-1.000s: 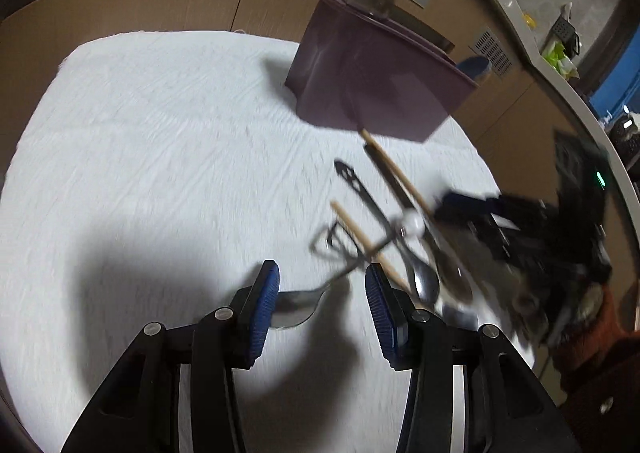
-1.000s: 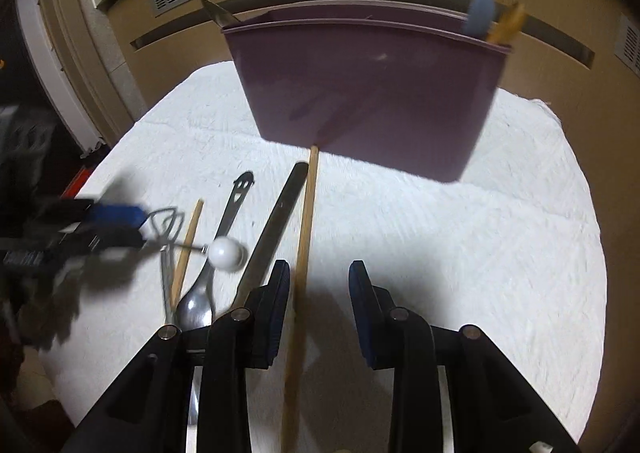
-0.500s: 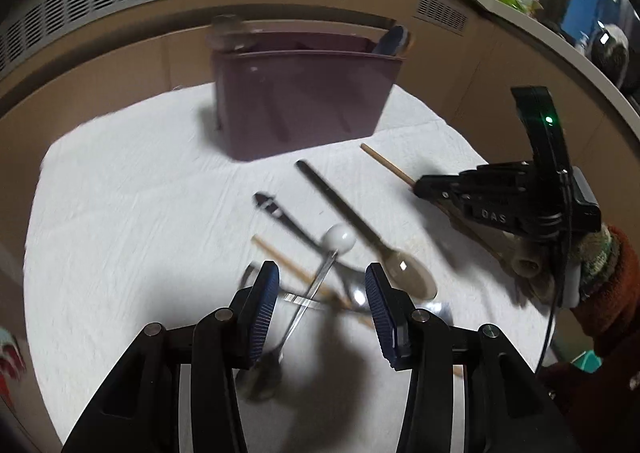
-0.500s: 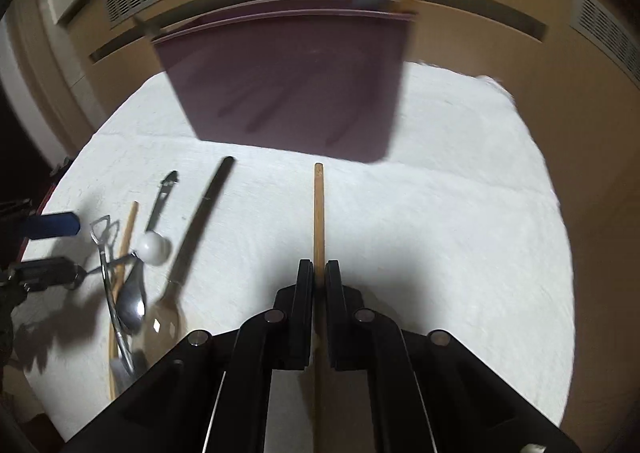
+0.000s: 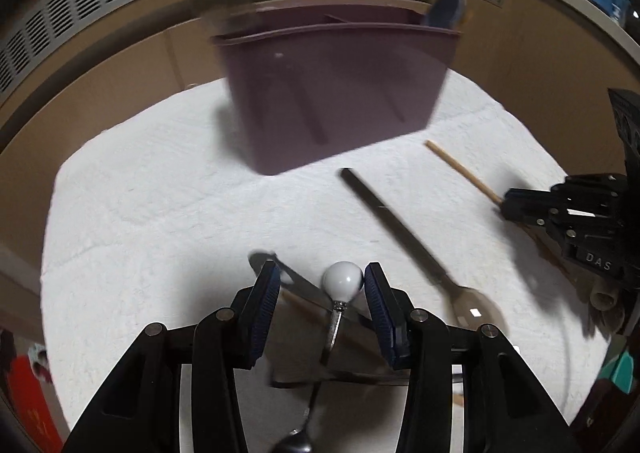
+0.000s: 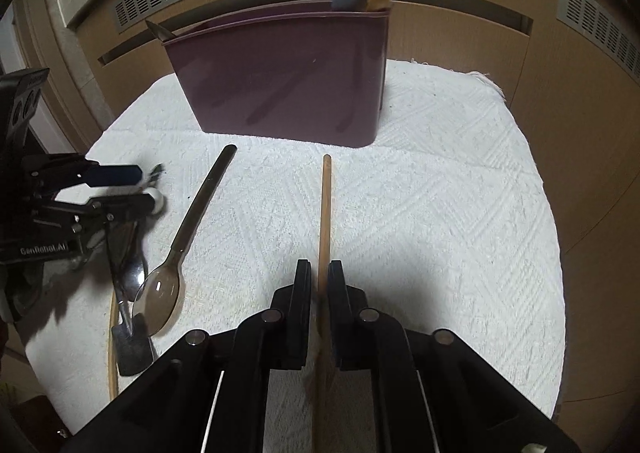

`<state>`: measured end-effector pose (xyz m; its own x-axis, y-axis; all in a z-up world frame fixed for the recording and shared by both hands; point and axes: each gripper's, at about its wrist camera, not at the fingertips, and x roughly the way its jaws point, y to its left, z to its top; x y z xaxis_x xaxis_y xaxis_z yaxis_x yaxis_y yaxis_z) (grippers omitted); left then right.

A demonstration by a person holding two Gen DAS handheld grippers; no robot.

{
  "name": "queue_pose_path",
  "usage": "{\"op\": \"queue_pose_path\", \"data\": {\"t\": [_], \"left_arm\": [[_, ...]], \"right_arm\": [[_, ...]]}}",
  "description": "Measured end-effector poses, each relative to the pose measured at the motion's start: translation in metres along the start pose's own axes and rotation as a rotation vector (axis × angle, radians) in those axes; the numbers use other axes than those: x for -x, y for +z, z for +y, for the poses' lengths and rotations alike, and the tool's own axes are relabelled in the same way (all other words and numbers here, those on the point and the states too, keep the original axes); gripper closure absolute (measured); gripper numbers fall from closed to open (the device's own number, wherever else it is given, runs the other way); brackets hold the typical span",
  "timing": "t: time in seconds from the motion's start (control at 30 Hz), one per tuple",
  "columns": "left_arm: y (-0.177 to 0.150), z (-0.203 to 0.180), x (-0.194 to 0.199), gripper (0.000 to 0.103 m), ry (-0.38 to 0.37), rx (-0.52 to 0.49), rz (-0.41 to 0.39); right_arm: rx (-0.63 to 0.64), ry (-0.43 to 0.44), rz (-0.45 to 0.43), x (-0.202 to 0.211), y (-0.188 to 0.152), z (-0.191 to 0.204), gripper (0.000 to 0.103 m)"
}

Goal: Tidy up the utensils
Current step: 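Close the left tool on the white-ball-handled spoon while the right holds the chopstick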

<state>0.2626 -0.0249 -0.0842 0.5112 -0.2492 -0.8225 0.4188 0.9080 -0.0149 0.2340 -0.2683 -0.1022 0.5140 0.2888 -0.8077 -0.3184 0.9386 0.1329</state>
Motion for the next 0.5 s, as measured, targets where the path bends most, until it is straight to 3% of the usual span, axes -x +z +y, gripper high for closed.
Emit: {"op": "queue_pose_path", "data": {"t": [0.23, 0.43, 0.5], "left_arm": [[-0.017, 0.03, 0.007, 0.058, 0.018, 0.099, -0.008], [-0.021, 0.023, 0.009, 0.058, 0.001, 0.093, -0.01], [-0.02, 0.022, 0.011, 0.058, -0.003, 0.091, -0.014]], "right_arm": [[0.041, -0.034, 0.012, -0.018, 0.018, 0.01, 0.093], [0.055, -0.034, 0.013, -0.028, 0.031, 0.016, 0.092], [0.072, -0.046, 0.02, -0.027, 0.032, 0.02, 0.097]]}}
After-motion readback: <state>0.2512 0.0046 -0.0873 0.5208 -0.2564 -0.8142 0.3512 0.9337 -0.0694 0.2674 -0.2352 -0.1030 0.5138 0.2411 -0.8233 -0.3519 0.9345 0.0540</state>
